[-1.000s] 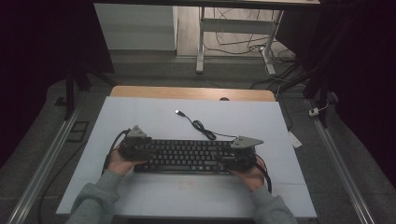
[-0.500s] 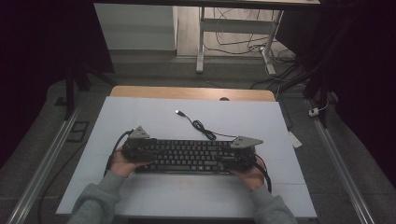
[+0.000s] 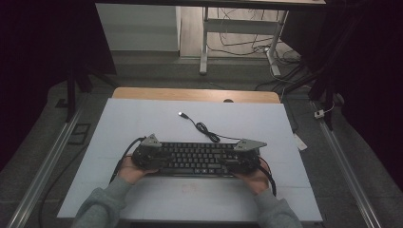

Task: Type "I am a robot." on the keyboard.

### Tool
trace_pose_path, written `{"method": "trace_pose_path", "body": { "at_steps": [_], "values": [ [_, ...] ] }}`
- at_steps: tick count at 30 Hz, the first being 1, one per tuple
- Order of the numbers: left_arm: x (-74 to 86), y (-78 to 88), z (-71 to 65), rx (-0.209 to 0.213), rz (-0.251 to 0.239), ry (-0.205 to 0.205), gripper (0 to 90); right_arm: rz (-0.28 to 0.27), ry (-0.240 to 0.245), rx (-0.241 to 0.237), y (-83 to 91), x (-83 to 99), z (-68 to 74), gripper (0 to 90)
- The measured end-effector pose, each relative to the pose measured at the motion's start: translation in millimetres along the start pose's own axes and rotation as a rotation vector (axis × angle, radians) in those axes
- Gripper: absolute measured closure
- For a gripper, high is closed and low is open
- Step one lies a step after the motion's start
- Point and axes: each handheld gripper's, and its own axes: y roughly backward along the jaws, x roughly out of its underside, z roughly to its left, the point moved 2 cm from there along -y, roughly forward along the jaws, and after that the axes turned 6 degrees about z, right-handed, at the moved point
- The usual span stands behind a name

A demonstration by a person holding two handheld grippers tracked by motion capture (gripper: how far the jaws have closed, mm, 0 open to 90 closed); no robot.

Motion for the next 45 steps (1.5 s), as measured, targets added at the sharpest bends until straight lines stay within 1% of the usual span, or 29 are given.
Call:
{"method": "trace_pose_path", "body": {
  "at_steps": [5,10,17,26,34,36,39,42,45],
  "values": [
    [-0.1,-7.6,-4.0,-0.001,0.021,-0.015,88.5,0.006,0.001,0.003,-0.6,0.4,-0.3,50.6],
    [-1.1,-15.5,-8.2,-0.003,0.041,-0.036,88.7,0.010,0.002,0.003,-1.6,0.6,-0.4,50.6],
    [-2.4,-28.2,-10.6,-0.013,0.064,-0.033,88.7,0.016,0.005,0.006,-1.9,0.6,-0.1,50.6],
    [-2.1,-30.6,-10.4,-0.025,0.073,-0.033,88.7,0.014,0.007,0.004,-1.9,0.4,-0.2,50.6],
    [-1.8,-31.9,-10.3,-0.024,0.076,-0.033,88.7,0.014,0.007,0.004,-1.9,0.4,-0.2,50.6],
    [-1.1,-34.0,-10.5,-0.026,0.087,-0.033,88.6,0.016,0.007,0.007,-1.9,0.5,-0.2,50.6],
    [-1.1,-34.7,-10.4,-0.023,0.080,-0.033,88.7,0.017,0.006,0.007,-2.0,0.5,-0.2,50.6],
    [-1.4,-32.7,-11.0,-0.029,0.074,-0.036,88.7,0.013,0.007,0.004,-1.9,0.3,-0.2,50.6],
    [-3.1,-25.7,-11.0,-0.032,0.037,-0.030,88.7,0.011,0.008,0.004,-1.7,0.2,-0.2,50.6]
  ]
}}
